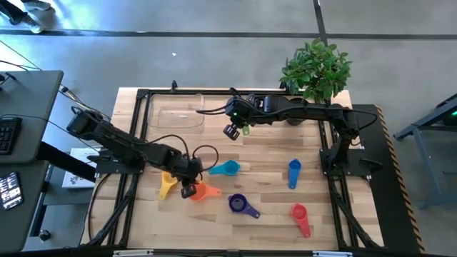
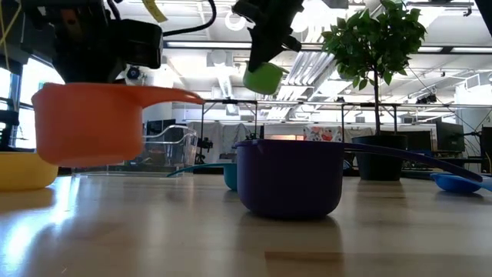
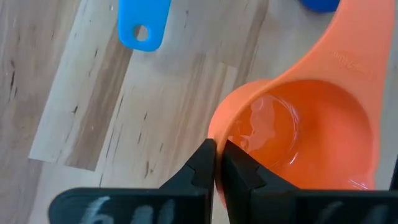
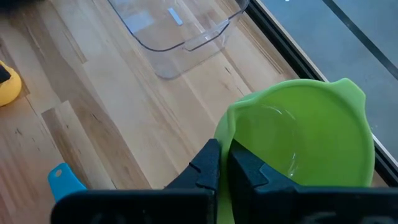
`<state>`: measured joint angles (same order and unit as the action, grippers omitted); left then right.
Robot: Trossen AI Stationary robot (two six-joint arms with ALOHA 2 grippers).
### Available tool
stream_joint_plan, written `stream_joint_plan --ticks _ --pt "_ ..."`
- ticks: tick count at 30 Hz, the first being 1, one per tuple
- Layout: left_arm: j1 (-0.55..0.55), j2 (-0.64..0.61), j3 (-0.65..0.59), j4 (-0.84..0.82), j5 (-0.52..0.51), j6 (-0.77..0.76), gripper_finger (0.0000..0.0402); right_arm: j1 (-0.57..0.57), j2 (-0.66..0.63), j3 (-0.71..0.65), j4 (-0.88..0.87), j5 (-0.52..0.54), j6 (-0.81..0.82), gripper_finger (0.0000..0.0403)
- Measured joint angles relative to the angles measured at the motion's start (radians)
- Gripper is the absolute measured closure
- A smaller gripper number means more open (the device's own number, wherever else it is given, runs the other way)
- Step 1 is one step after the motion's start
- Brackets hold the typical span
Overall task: Nest measuring cups in basket
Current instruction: Stack the green measuring cup on top of the orange measuring cup
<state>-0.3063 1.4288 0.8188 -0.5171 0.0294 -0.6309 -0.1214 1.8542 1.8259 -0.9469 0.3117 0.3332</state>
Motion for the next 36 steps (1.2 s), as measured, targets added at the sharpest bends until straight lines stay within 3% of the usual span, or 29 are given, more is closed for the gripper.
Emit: stream_joint_plan --ticks 11,29,36 --pt "0.001 0.080 0.000 0.000 -0.008 0.007 0.0394 0.000 0.000 0.000 -0.008 0.013 0.007 0.0399" --pt "0.001 0.080 0.000 -0.001 0.018 0.013 0.0393 0.000 0.000 0.000 -0.007 0.014 0.007 0.0399" --pt "0.001 0.081 0.000 0.000 0.040 0.011 0.0352 0.000 0.000 0.000 -0.007 0.014 0.007 0.0399"
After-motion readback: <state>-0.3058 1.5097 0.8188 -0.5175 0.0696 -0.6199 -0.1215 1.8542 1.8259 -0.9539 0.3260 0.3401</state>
